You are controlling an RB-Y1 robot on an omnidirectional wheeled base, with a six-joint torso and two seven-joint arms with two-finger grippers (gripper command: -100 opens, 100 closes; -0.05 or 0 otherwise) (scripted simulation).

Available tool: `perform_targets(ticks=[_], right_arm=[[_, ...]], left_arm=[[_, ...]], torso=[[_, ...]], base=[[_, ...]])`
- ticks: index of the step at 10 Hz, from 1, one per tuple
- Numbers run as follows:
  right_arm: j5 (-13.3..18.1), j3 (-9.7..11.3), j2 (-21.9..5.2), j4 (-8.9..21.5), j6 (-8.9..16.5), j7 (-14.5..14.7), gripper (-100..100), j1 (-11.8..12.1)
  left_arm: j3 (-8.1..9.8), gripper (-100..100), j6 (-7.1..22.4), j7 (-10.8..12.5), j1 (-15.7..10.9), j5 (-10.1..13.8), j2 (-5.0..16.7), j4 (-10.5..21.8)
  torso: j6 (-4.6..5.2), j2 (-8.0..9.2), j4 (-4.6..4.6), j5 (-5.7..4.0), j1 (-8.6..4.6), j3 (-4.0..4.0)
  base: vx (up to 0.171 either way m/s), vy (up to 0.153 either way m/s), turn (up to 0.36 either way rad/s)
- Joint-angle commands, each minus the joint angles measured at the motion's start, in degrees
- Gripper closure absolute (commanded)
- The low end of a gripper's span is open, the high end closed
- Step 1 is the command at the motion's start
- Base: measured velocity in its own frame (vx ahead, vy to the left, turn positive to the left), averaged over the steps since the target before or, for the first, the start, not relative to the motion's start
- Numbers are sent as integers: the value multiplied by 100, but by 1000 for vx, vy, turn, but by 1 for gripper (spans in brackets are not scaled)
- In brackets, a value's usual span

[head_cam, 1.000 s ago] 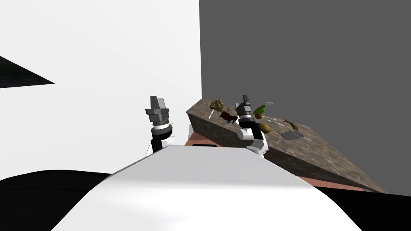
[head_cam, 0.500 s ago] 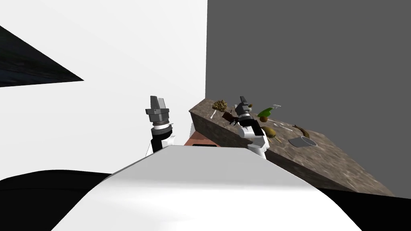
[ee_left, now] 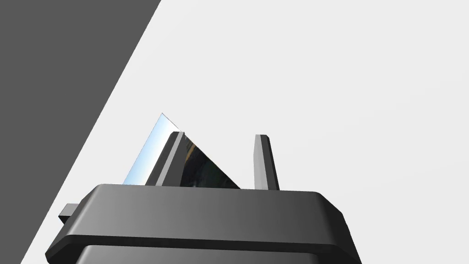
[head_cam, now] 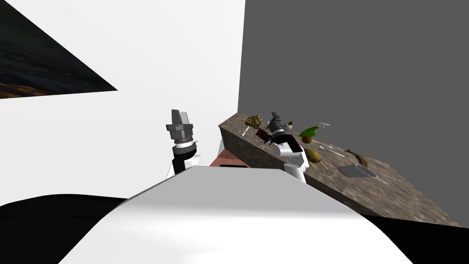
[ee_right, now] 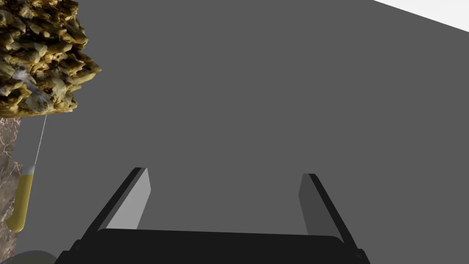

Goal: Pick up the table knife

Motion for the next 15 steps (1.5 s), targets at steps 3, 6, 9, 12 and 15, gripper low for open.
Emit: perform_targets(ticks=[3, 6, 9, 12, 15], right_arm=[[-161, -96, -163, 111, 620, 212, -100, -140], [-263, -164, -262, 179, 1103, 359, -100, -220], [-367, -237, -360, 252, 1614, 511, -100, -292], [-472, -315, -455, 330, 2071, 667, -100, -354], [-472, -315, -455, 330, 2436, 667, -100, -354]], left_arm=[[1, 0, 0, 0, 2, 0, 0, 0], [1, 0, 0, 0, 2, 0, 0, 0], [1, 0, 0, 0, 2, 0, 0, 0], [1, 0, 0, 0, 2, 0, 0, 0], [1, 0, 0, 0, 2, 0, 0, 0]], torso=[[8, 1, 0, -1, 0, 0], [8, -1, 0, -1, 0, -1], [9, -2, -1, 0, 2, -1], [10, -3, -1, 0, 4, -2], [10, -4, -1, 0, 3, -2]], base=[[-13, -17, 133], [-7, -18, 171], [-5, -13, 126], [-2, -8, 147], [0, -7, 44]])
